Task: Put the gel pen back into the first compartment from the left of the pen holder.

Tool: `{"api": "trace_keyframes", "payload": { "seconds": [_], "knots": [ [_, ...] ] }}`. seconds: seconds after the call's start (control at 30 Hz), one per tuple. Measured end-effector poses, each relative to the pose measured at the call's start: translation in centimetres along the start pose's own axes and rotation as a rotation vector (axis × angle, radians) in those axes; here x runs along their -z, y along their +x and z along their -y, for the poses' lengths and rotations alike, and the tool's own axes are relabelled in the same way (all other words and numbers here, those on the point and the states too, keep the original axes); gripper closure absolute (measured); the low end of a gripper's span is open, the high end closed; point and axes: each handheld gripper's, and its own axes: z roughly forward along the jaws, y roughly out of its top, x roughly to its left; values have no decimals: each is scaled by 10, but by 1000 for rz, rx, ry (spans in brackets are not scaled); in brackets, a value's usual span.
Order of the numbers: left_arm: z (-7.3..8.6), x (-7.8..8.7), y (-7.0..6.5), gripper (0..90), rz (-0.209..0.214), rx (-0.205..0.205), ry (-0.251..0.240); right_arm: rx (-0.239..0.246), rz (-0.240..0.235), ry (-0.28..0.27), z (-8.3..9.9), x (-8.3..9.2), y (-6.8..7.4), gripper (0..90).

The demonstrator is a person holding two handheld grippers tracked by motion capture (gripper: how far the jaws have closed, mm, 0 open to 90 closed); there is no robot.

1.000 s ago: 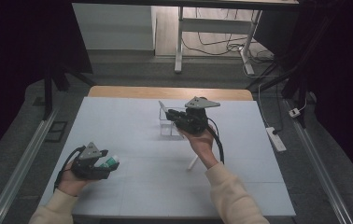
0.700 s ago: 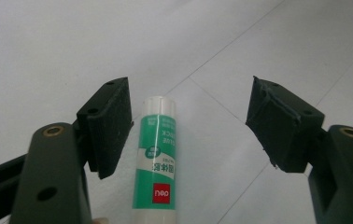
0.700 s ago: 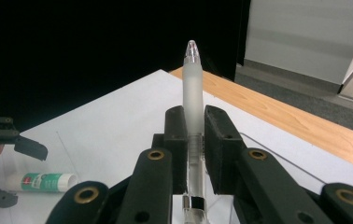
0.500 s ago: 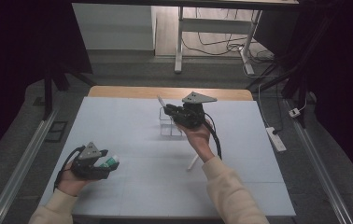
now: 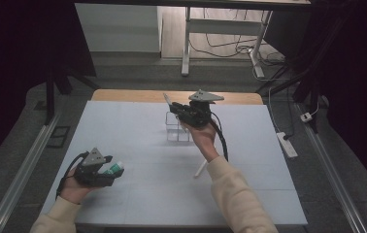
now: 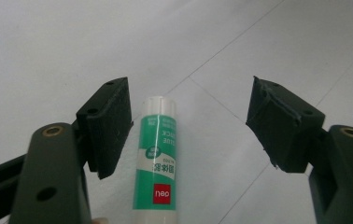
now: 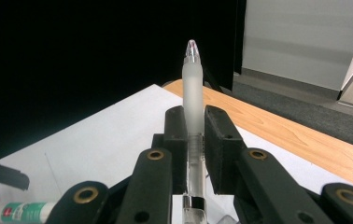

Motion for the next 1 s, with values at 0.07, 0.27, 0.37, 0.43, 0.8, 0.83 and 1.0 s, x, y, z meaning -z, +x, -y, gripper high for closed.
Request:
{"api": "trace_keyframes", "payload": {
  "seconds": [0.07,0.27,0.37,0.43,0.8,0.83,1.0],
  "knots": [
    [0,1,0,305,-2,-3,-2,-7,3,-2,-1,-3,-2,786],
    [0,0,0,305,-2,-1,-2,-26,6,-11,-3,-11,-6,785],
    [0,0,0,304,-1,-4,2,-20,12,-16,-4,-15,-7,785],
    [0,0,0,304,0,-5,1,-21,16,-19,-6,-19,-8,786],
    [0,0,0,302,10,3,-7,-18,25,-28,-6,-35,-15,783],
    [0,0,0,303,8,2,-6,-18,29,-29,-5,-37,-16,782],
    [0,0,0,302,7,2,-3,-28,36,-35,-5,-44,-21,783]
  ]
}}
